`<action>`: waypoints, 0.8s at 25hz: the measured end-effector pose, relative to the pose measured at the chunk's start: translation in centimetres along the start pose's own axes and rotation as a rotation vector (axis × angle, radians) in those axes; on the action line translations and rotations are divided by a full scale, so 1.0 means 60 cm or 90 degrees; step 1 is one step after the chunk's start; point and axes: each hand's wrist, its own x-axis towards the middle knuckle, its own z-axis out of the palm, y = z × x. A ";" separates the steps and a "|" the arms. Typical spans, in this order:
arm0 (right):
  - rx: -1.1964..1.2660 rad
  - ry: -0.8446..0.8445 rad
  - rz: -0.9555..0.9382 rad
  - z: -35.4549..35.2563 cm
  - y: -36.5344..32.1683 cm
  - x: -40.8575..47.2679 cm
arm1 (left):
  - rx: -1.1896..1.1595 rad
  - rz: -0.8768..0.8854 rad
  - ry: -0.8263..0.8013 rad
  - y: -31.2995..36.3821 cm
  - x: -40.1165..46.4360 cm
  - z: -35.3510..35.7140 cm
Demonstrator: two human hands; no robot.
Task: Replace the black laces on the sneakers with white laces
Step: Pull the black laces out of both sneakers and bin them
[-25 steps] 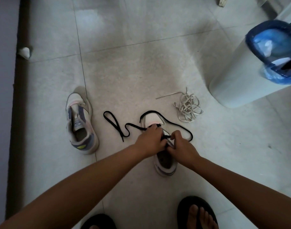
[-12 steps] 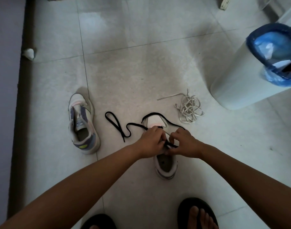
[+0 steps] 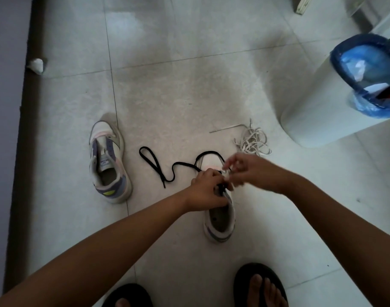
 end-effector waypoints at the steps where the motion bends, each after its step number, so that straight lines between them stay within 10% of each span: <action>1: 0.101 0.059 -0.068 -0.010 -0.021 0.002 | -0.142 0.005 0.014 0.012 -0.008 -0.009; 5: 0.093 0.364 -0.077 -0.030 -0.023 0.030 | -0.617 -0.050 0.161 0.003 -0.067 -0.062; 9: -0.222 0.125 0.111 0.032 0.071 0.039 | -0.758 -0.299 0.173 -0.095 -0.155 -0.058; 14: -0.222 0.093 0.119 0.067 0.084 0.048 | -0.437 -0.553 0.176 -0.156 -0.173 0.023; 17: -0.260 0.058 0.126 0.070 0.077 0.052 | 0.001 -0.362 0.217 -0.112 -0.141 0.050; 20: -0.256 0.055 0.123 0.077 0.075 0.050 | 0.052 -0.252 0.108 -0.040 -0.103 0.103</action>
